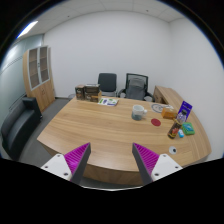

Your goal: Pour water

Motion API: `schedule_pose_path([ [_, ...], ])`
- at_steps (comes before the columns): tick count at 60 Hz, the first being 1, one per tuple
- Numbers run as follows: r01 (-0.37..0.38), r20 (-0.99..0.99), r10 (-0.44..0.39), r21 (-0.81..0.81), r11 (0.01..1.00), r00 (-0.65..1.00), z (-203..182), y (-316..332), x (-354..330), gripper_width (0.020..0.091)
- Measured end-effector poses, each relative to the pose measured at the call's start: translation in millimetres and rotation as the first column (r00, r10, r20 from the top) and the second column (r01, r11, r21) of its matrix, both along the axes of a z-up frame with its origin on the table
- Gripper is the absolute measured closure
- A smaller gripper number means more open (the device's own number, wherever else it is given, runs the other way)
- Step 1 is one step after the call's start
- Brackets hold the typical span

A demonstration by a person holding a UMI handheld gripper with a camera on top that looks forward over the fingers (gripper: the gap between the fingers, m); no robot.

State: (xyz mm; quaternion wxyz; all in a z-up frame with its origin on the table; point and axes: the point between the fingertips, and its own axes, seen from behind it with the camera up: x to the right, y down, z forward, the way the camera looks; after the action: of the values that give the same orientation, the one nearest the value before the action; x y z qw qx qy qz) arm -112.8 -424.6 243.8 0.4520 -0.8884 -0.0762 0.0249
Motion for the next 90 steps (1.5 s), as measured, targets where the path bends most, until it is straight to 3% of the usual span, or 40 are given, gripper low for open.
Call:
schedule_pose_path([
  [14,0.092,0.001,-0.092,-0.036,0.995,0.996,-25.9,19.9,78.1,0.0248],
  [37,0.263,-0.005,-0.263,-0.004,0.965,0.965,-111.0,131.2,299.6,0.0248],
  [50,0.299,-0.007,-0.299,0.056,0.953,0.954,-155.5,215.0,396.7,0.0247],
  [62,0.275,-0.075,-0.268,0.109,0.955,0.961,-169.9,285.0,420.0,0.0261],
  [65,0.264,-0.074,-0.257,0.127,0.956,0.964,-171.8,298.5,422.5,0.0307],
  [72,0.244,-0.086,-0.232,0.160,0.957,0.969,-175.5,316.8,418.2,0.0555],
  [78,0.241,-0.071,-0.231,0.200,0.950,0.970,-172.5,323.4,420.0,0.0597],
  [84,0.256,-0.071,-0.247,0.218,0.942,0.967,-171.6,326.2,422.3,0.0689],
  [90,0.257,-0.054,-0.251,0.217,0.942,0.966,-172.8,327.1,424.3,0.0694],
])
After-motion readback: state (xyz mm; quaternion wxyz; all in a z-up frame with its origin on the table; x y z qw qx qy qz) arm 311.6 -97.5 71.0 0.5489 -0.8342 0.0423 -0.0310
